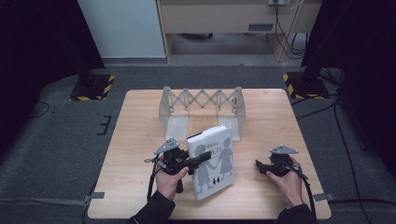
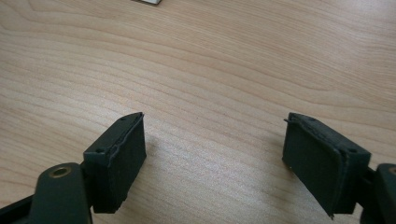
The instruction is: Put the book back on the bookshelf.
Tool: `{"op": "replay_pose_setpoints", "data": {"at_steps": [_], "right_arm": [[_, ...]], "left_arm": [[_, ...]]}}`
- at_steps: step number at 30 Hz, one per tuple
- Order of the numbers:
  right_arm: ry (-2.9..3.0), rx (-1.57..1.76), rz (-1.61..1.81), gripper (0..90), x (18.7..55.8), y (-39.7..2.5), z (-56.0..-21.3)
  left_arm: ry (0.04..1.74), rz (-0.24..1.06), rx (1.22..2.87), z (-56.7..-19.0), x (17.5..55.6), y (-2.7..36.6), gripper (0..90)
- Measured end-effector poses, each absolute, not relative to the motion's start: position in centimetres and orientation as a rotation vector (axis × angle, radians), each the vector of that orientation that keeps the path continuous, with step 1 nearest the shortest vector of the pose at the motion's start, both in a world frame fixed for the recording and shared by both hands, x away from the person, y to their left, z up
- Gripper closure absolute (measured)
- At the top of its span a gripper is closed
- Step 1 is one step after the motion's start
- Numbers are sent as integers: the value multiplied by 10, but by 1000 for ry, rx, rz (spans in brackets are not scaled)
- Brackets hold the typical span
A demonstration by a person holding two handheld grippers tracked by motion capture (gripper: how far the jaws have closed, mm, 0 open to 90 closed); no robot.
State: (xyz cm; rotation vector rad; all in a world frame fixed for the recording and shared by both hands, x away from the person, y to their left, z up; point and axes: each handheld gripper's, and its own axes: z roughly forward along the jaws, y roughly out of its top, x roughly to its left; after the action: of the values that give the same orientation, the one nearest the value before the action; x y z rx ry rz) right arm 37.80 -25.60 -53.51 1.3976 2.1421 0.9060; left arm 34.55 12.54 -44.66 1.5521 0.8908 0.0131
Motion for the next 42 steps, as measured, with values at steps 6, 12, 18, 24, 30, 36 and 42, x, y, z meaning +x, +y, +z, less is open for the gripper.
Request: {"op": "replay_pose_setpoints", "data": {"at_steps": [6, 12, 18, 24, 30, 36, 42], "right_arm": [[2128, 1387, 924, 169, 377, -255, -538], [2134, 1388, 924, 158, 377, -254, -538], [2135, 1388, 929, 142, 377, -254, -538], [2143, 1385, 928, 131, 377, -253, -538], [2144, 1381, 927, 127, 377, -253, -538], [2148, 1380, 925, 125, 377, -253, -538], [2148, 1381, 926, 125, 378, -253, -538]], "left_arm": [[895, 74, 1587, -436, 346, 137, 524], [925, 122, 1579, -429, 347, 149, 523], [953, 161, 1541, -420, 349, 167, 524], [981, 229, 1522, -409, 351, 184, 524], [1005, 260, 1524, -403, 354, 196, 524], [1045, 306, 1516, -397, 367, 211, 524], [1091, 367, 1496, -387, 382, 225, 524]]}}
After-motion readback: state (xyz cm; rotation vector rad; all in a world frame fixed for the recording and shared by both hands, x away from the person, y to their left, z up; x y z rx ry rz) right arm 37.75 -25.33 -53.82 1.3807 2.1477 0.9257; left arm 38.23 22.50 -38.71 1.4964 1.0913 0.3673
